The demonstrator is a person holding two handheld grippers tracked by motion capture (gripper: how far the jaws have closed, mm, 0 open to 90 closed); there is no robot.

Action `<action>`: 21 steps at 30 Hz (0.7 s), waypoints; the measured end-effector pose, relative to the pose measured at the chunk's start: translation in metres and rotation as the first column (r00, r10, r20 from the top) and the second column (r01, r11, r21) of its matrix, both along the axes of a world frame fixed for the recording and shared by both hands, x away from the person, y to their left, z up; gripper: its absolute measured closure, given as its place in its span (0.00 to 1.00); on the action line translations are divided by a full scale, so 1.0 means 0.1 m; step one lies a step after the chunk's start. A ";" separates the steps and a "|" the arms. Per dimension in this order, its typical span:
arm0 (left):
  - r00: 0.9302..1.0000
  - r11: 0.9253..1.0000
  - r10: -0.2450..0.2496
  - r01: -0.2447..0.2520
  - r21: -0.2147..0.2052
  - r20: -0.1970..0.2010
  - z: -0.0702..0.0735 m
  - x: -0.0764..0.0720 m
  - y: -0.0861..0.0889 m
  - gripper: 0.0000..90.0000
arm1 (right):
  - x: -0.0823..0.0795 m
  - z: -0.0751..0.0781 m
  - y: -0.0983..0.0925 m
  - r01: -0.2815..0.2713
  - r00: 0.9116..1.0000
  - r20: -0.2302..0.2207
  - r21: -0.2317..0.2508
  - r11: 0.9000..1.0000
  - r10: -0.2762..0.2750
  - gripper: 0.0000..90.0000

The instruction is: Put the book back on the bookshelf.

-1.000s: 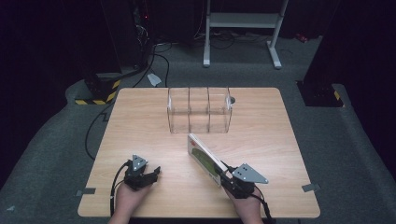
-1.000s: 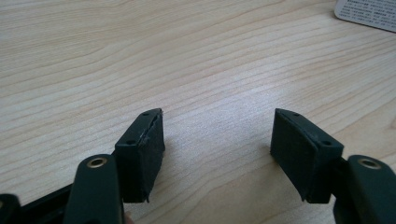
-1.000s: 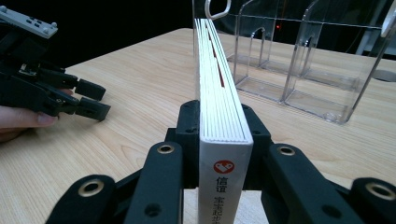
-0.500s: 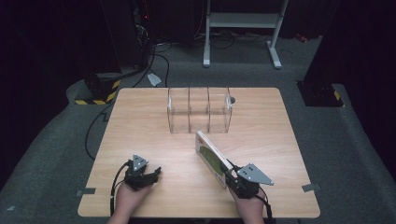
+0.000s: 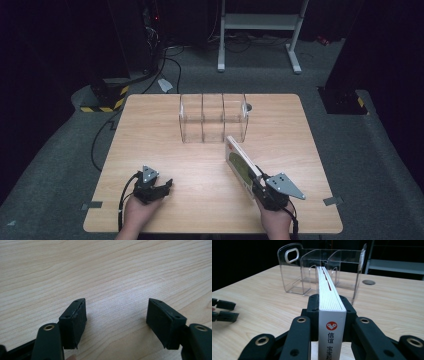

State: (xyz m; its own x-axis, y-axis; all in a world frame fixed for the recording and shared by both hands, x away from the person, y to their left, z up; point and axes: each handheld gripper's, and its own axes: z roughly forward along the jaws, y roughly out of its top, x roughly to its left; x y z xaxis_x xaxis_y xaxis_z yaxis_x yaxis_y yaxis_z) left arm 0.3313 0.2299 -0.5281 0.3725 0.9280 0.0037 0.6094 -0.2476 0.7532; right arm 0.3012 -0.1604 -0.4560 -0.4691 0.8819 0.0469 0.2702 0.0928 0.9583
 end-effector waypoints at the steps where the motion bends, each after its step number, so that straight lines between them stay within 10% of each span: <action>1: 1.000 1.000 -0.001 0.001 0.000 0.000 0.00 0.00 0.00 0.36 | 0.00 0.01 -0.01 0.005 1.000 0.000 0.001 1.000 -0.005 0.83; 21: 1.000 1.000 0.001 -0.001 -0.002 0.003 0.00 -0.01 0.00 0.36 | 0.46 0.34 0.07 0.105 0.993 0.049 0.001 0.994 -0.105 0.84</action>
State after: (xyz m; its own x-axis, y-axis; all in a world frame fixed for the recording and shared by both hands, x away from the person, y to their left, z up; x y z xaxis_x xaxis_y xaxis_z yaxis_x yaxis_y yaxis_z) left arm 0.3304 0.2296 -0.5282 0.3717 0.9284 0.0031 0.6074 -0.2457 0.7555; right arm 0.3473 -0.1531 -0.4224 -0.3754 0.9265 0.0246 0.2310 0.0678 0.9706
